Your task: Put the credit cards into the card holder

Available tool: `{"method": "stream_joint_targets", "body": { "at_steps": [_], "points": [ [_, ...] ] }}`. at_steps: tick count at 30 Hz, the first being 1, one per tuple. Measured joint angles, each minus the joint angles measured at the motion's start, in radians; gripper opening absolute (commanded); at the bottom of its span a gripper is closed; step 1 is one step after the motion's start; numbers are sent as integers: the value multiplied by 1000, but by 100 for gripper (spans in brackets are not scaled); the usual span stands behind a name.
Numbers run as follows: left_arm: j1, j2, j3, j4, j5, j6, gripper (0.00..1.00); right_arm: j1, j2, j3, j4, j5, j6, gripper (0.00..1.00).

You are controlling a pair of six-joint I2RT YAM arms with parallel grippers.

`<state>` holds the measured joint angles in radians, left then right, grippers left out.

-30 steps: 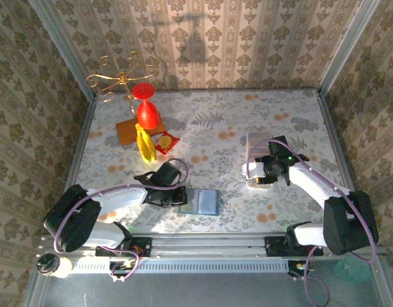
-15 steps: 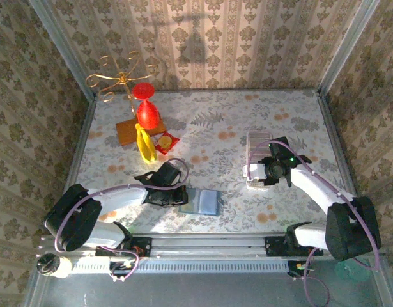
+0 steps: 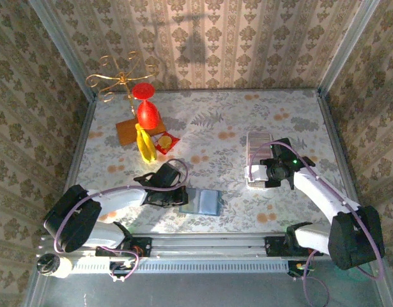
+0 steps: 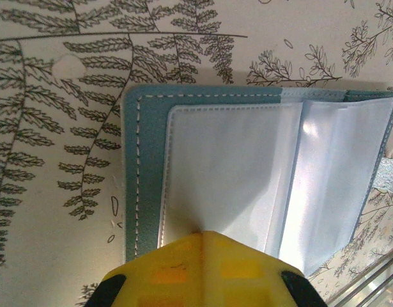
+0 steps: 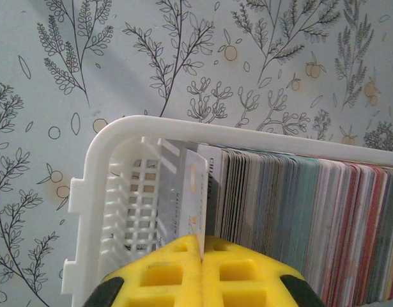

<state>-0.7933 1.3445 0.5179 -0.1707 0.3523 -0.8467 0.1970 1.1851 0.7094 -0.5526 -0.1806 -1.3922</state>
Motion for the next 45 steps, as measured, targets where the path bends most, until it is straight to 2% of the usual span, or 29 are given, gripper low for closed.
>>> {"method": "stream_joint_targets", "body": {
  "at_steps": [9,12,18,26,33,39,42,45],
  "points": [
    [-11,-32,-24,3,-5,-28,1,0,-69,39,-70,-17,84,0],
    [-11,-49,-34,0,-6,-41,5,-1,-119,74,-87,-49,175,0],
    [-11,-115,-40,-33,-13,-66,19,19,-233,89,-98,-103,434,0],
    [-9,-252,-29,-124,-43,-72,34,182,-232,195,-150,-41,1014,0],
    [-2,-370,-24,-270,-91,-24,42,433,-229,169,-77,2,1595,0],
    [-2,-396,-31,-320,-95,9,41,616,-248,-3,120,124,2039,0],
    [-2,-384,-32,-322,-95,30,40,708,-230,-84,223,193,2189,0],
    [-2,-358,-32,-325,-93,50,35,792,-178,-122,308,257,2296,0]
  ]
}}
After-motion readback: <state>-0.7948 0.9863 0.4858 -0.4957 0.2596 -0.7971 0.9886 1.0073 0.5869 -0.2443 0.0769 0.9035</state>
